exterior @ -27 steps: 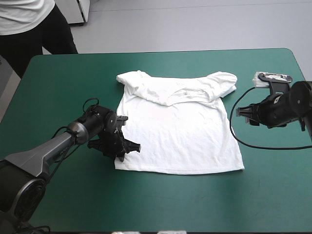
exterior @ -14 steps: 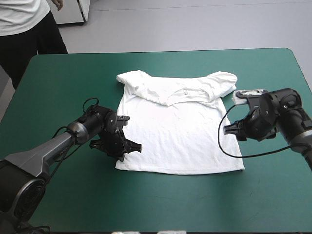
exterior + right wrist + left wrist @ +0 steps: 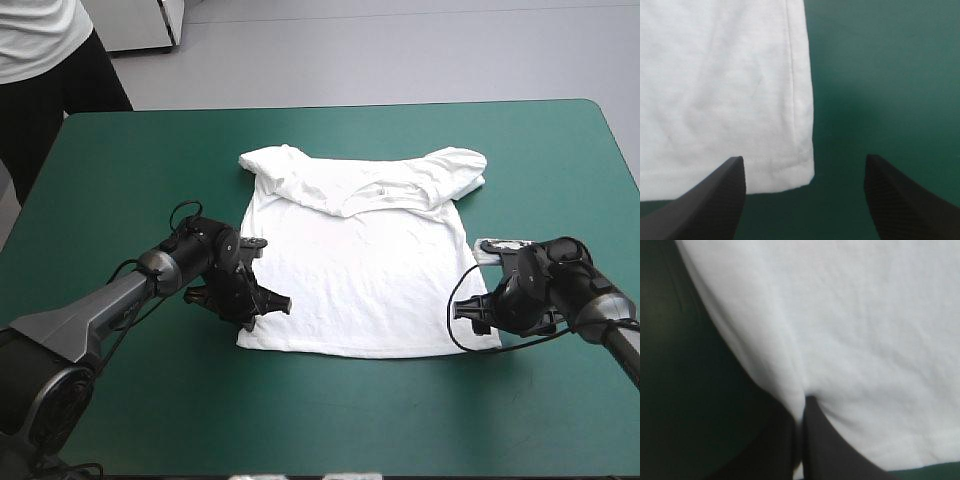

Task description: Fold the cloth

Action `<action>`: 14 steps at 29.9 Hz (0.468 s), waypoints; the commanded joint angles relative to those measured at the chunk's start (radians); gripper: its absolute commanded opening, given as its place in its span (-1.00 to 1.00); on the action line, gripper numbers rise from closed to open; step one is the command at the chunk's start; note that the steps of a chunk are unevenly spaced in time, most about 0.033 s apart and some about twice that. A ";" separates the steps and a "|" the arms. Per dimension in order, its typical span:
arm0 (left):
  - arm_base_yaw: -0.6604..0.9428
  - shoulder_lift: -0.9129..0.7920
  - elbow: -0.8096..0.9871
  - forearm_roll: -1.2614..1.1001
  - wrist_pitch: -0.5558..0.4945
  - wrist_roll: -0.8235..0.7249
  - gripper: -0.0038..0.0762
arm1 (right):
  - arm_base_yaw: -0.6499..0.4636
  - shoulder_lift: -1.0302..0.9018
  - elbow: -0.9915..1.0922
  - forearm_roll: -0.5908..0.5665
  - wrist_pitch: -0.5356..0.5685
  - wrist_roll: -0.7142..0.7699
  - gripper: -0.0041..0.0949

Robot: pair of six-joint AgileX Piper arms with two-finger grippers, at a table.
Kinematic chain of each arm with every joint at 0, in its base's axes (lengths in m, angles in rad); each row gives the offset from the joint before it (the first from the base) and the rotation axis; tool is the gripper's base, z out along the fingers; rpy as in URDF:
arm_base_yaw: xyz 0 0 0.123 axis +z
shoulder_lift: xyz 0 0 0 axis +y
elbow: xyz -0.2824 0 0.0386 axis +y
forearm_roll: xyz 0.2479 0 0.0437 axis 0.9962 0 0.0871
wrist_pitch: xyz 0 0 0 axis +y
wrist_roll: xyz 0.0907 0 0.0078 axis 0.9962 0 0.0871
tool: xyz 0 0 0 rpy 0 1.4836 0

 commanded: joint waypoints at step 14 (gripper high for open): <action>-0.001 0.022 0.010 0.002 -0.088 0.002 -0.93 | 0.034 0.209 0.012 0.035 -0.139 0.066 -0.20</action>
